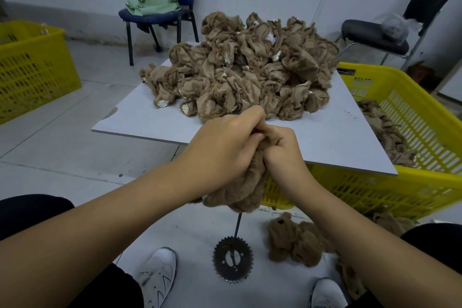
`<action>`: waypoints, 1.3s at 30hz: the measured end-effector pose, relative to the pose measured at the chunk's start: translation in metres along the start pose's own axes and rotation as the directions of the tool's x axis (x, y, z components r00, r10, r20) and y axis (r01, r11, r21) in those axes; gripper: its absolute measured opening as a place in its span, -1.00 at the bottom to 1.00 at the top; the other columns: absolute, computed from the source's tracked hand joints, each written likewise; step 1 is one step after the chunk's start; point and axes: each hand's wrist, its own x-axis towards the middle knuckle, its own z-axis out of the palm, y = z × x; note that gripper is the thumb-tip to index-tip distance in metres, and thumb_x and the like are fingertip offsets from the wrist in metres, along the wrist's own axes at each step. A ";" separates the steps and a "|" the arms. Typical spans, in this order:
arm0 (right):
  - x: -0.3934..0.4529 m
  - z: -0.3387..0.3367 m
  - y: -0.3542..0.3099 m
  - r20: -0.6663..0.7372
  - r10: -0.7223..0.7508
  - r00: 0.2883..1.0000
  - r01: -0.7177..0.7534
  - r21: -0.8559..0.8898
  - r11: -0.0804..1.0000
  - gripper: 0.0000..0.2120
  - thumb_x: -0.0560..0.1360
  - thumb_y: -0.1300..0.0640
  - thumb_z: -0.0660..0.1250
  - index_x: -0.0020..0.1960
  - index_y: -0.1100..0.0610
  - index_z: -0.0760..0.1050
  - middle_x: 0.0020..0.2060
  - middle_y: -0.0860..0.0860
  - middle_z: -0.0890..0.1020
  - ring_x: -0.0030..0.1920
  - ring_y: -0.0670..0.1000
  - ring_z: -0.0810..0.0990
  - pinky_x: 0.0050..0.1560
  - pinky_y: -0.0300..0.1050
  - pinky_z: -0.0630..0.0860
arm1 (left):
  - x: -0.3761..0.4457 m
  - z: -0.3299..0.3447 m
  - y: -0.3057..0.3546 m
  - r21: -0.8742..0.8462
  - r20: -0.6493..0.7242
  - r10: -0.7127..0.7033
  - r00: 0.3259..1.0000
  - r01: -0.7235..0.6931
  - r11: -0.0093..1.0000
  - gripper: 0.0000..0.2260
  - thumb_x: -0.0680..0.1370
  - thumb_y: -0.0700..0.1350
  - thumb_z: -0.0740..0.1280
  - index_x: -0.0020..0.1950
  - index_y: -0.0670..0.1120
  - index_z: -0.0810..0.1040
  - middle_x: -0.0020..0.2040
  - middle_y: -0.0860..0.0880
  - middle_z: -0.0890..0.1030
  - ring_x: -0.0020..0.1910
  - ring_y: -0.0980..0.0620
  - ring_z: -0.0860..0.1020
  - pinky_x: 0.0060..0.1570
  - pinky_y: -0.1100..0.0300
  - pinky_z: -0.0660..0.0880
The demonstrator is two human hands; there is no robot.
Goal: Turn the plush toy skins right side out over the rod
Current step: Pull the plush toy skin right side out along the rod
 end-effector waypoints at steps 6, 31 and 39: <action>-0.002 0.004 0.004 -0.020 0.003 1.000 -0.003 0.007 1.000 -0.74 0.33 0.67 0.09 -0.15 0.53 0.51 -0.24 0.42 0.57 -0.19 0.08 0.58 -0.23 -0.08 0.50 | -0.001 0.000 -0.004 -0.076 0.039 -0.035 0.999 0.038 0.996 -0.88 0.59 -0.25 0.29 -0.10 -0.12 0.38 -0.31 -0.09 0.54 -0.30 -0.13 0.53 -0.31 -0.18 0.47; -0.023 0.005 0.010 0.055 0.023 0.998 -0.024 0.022 0.999 -0.69 0.42 0.48 0.19 -0.31 0.14 0.53 -0.37 -0.06 0.59 -0.28 -0.10 0.55 -0.25 -0.21 0.47 | -0.031 0.012 -0.009 -0.329 -0.021 -0.162 0.987 0.146 0.933 -0.89 0.61 -0.22 0.26 0.08 -0.04 0.52 -0.20 0.02 0.59 -0.19 0.10 0.61 -0.17 0.08 0.57; -0.012 0.006 0.000 -0.009 -0.160 0.987 0.158 -0.114 0.981 -0.66 0.37 0.47 0.19 -0.13 0.16 0.65 -0.21 0.02 0.70 -0.11 0.03 0.67 -0.12 -0.11 0.61 | -0.022 0.010 0.001 0.077 -0.073 0.245 0.967 -0.239 0.968 -0.78 0.61 -0.30 0.16 0.01 -0.26 0.61 -0.14 -0.16 0.63 -0.23 -0.17 0.55 -0.19 -0.07 0.46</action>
